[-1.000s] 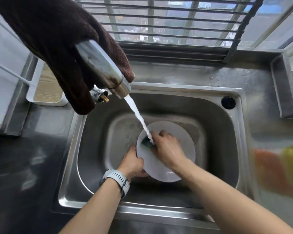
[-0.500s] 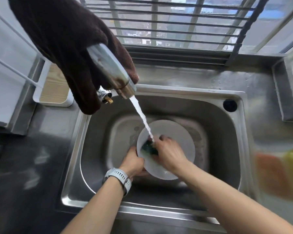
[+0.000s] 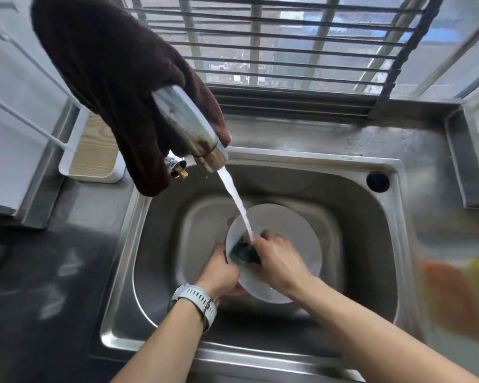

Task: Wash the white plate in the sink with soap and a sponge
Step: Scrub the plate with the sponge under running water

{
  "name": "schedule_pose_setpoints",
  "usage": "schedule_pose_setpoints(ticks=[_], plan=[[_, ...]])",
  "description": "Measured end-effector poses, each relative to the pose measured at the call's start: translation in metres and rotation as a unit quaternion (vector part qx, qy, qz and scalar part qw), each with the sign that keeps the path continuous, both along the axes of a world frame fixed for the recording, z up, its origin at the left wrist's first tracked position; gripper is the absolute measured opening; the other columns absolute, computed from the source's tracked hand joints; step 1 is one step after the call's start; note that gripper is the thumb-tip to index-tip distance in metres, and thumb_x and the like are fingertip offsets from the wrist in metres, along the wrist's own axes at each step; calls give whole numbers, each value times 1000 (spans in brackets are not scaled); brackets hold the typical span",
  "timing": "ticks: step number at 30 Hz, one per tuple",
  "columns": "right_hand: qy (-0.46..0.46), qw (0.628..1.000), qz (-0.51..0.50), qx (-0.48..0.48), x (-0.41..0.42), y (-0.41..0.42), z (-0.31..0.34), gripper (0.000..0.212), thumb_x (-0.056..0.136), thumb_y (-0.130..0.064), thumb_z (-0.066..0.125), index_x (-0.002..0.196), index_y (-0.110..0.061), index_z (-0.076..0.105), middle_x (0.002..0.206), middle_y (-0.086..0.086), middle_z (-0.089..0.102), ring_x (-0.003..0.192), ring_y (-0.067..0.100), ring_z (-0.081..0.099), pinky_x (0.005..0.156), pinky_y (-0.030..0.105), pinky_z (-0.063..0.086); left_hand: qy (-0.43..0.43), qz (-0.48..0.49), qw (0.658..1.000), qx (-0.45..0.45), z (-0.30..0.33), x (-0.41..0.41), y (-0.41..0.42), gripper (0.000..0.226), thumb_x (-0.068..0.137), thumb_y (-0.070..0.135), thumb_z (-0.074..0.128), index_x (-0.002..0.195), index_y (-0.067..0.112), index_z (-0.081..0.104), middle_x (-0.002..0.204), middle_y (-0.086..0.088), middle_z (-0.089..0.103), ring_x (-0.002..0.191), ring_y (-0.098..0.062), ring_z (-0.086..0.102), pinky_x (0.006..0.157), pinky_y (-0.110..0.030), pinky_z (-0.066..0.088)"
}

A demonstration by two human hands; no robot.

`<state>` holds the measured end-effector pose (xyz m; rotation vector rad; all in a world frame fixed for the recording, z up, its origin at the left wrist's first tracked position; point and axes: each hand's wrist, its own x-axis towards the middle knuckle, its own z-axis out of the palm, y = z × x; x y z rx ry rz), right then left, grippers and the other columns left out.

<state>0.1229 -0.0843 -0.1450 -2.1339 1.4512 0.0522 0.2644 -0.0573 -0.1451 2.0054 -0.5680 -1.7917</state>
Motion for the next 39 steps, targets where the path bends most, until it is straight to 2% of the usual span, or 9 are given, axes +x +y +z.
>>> schedule_pose_setpoints(ticks=[5,8,12,16,22,26,31,34,39], plan=[[20,996,-84,7,-41,-43,-17,54,81,-35,71,131,-25,54,119,11,66,106,36,62,83,40,53,7,10,1000,21,4,7,4,45,87,-11,43,117,22,51,121,-8,62,94,-35,73,59,-40,63],[79,995,-60,-1,-69,-4,1,50,80,-44,68,125,-29,53,111,5,66,99,30,64,73,34,48,9,10,1000,19,7,7,2,43,88,-10,43,116,22,49,123,-9,62,94,-35,73,59,-39,63],[9,1000,7,18,-33,35,16,44,88,-46,62,128,-29,51,111,4,63,96,30,63,74,34,46,9,17,1000,24,7,2,6,38,86,2,54,115,27,50,121,-12,64,102,-39,69,62,-49,64],[-1,1000,-21,-13,4,-15,-13,39,90,-32,61,128,-27,54,108,10,60,97,37,62,73,41,50,8,29,999,30,7,1,6,36,90,0,48,117,22,48,121,-13,62,105,-39,67,60,-46,64],[119,990,-78,-4,-66,-20,-7,51,86,-39,66,132,-25,48,120,13,63,103,36,62,79,40,52,-10,4,1000,25,5,5,4,43,90,-8,41,119,23,47,121,-17,62,75,-24,67,60,-40,64],[65,997,-14,43,-39,36,18,47,83,-44,63,124,-29,48,109,4,61,93,32,64,70,35,47,-8,4,1000,23,4,5,7,39,87,-1,48,117,24,49,118,-14,63,94,-31,67,61,-46,64],[-13,999,-38,-2,3,-23,-10,45,85,-32,67,127,-26,53,109,8,61,98,36,62,70,38,47,-3,8,1000,18,5,3,10,38,85,2,48,115,25,49,116,-10,62,103,-39,68,59,-45,63],[32,995,-94,0,-40,-46,-22,53,80,-35,73,129,-25,54,113,10,65,104,35,60,76,36,48,2,11,1000,24,6,6,8,45,87,-6,42,121,23,48,121,-10,61,109,-41,66,58,-41,63],[135,989,-58,35,-66,34,7,50,81,-42,65,125,-28,47,111,5,65,97,31,65,76,40,56,-7,4,1000,23,9,6,4,43,87,-4,41,119,23,50,119,-5,63,110,-41,66,63,-46,64]])
